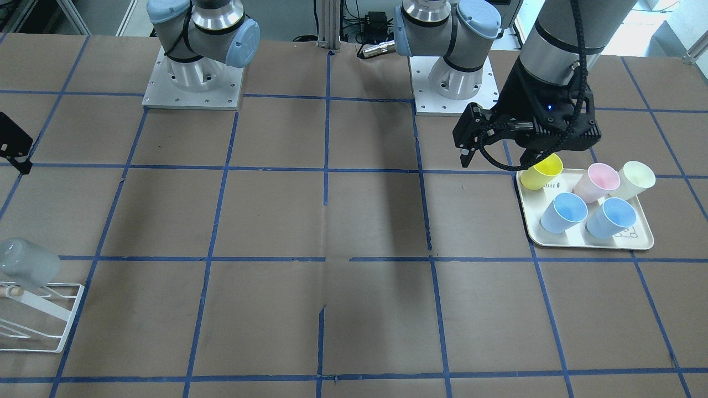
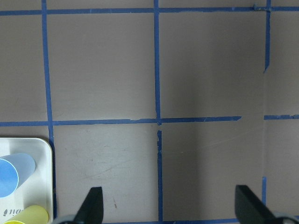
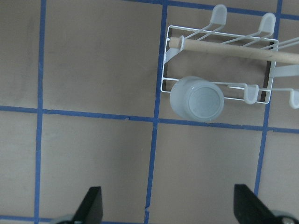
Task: Transfer IKEA cup to right arm and place on rack
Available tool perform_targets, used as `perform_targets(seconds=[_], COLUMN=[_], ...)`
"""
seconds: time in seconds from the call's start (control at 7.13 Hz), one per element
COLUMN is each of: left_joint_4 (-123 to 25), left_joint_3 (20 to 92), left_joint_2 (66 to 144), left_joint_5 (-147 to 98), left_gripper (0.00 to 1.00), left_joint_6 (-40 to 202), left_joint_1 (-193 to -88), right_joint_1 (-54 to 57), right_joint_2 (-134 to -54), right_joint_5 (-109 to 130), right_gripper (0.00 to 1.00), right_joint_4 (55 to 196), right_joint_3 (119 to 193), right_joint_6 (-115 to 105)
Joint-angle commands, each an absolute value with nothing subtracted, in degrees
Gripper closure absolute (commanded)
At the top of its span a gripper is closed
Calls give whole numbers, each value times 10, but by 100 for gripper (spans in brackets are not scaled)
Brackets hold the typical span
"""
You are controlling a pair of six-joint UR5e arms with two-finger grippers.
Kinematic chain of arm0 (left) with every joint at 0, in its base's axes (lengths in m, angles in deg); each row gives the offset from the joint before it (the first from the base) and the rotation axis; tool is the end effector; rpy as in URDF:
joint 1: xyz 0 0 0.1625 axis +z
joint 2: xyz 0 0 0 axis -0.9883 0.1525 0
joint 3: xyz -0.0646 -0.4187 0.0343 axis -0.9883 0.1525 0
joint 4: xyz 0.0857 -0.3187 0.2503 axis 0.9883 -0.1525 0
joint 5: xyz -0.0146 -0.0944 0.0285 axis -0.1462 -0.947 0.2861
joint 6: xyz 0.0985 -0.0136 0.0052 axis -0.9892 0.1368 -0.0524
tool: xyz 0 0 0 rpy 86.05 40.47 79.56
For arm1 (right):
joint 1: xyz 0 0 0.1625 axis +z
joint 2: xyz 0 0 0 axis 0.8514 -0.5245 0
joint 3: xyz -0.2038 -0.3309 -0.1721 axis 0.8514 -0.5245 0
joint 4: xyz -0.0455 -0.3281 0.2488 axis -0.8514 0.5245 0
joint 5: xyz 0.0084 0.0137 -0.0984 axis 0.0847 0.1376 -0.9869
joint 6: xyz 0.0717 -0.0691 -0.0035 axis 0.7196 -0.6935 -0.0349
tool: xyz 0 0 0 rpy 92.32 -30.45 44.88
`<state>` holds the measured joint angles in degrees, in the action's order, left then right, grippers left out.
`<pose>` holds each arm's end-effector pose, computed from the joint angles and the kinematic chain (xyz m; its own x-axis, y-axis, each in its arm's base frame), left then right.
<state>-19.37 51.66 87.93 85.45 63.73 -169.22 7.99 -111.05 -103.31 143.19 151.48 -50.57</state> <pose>-0.1175 -0.5226 0.5007 -0.9997 0.0082 0.0214 0.0065 0.9969 -0.0779 -0.0872 -0.5281 0.4864 -0.9946 -0.0949 0.0422 -0.0968 0.9943 -0.0455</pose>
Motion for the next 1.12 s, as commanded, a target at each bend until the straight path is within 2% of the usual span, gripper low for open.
perform_targets(seconds=[0.0, 0.28, 0.98], left_joint_4=[-194, -193, -193], left_joint_3=[518, 519, 519], left_joint_2=[877, 876, 877], left_joint_5=[855, 855, 855], left_gripper=[0, 0, 0], left_joint_6=[622, 622, 622], left_joint_1=[-1688, -1688, -1688], right_joint_1=[83, 117, 312], right_joint_2=[-1132, -1130, -1132], right_joint_5=[-1033, -1032, -1033], right_gripper=[0, 0, 0], right_joint_4=[1393, 1388, 1379], right_joint_3=[1517, 1510, 1510], right_joint_6=[-500, -451, -289])
